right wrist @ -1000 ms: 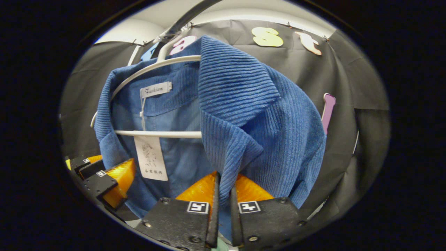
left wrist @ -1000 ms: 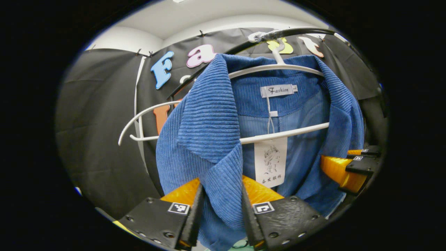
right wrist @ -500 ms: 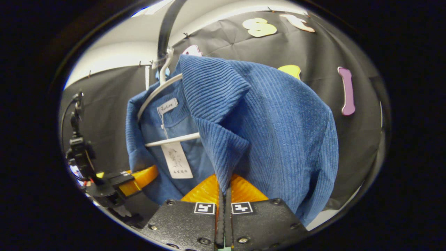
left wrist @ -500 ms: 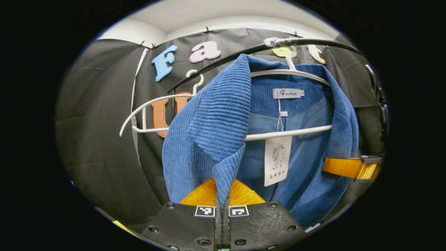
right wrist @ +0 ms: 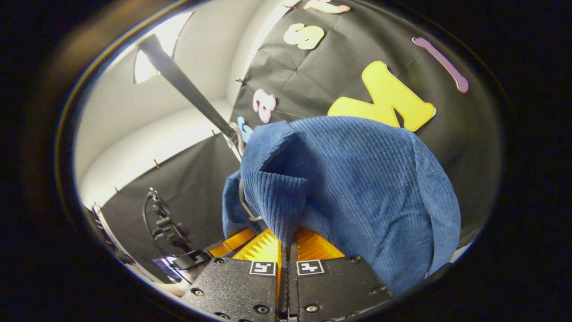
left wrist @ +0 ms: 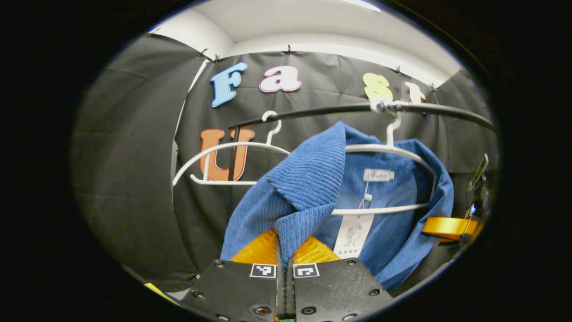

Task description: Grasp the clothes on the hanger with both hands and then place them into the laundry hamper below.

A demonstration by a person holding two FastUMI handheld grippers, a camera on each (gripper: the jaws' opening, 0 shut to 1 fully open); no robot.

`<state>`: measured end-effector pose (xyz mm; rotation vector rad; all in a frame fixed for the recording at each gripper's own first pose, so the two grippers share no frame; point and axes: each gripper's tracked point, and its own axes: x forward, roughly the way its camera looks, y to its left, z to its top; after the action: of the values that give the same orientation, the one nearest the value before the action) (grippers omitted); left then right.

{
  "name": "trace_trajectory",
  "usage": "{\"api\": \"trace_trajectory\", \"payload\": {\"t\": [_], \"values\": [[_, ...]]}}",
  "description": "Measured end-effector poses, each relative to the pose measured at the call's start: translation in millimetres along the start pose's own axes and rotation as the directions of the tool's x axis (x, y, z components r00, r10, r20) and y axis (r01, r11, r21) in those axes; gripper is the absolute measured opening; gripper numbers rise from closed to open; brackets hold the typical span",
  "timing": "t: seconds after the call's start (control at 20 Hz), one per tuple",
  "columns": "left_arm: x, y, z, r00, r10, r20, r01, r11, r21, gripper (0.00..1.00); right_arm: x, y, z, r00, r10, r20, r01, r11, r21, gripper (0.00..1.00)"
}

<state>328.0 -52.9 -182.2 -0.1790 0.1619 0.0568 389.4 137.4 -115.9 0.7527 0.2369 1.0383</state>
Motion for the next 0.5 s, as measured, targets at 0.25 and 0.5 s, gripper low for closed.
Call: {"api": "trace_trajectory", "payload": {"t": [0.25,0.5], "values": [[1.5,13.3,56.3,0.997,0.001,0.082,0.006,0.997,-0.08,0.03,-8.6,22.1,47.0,0.984,0.145,0.107,-0.158,0.98,0.118,0.04],[14.8,31.1,95.8,0.992,-0.017,0.129,0.029,0.995,-0.091,0.0,-21.5,16.9,82.5,0.972,0.151,0.18,-0.178,0.973,0.145,0.04]]}}
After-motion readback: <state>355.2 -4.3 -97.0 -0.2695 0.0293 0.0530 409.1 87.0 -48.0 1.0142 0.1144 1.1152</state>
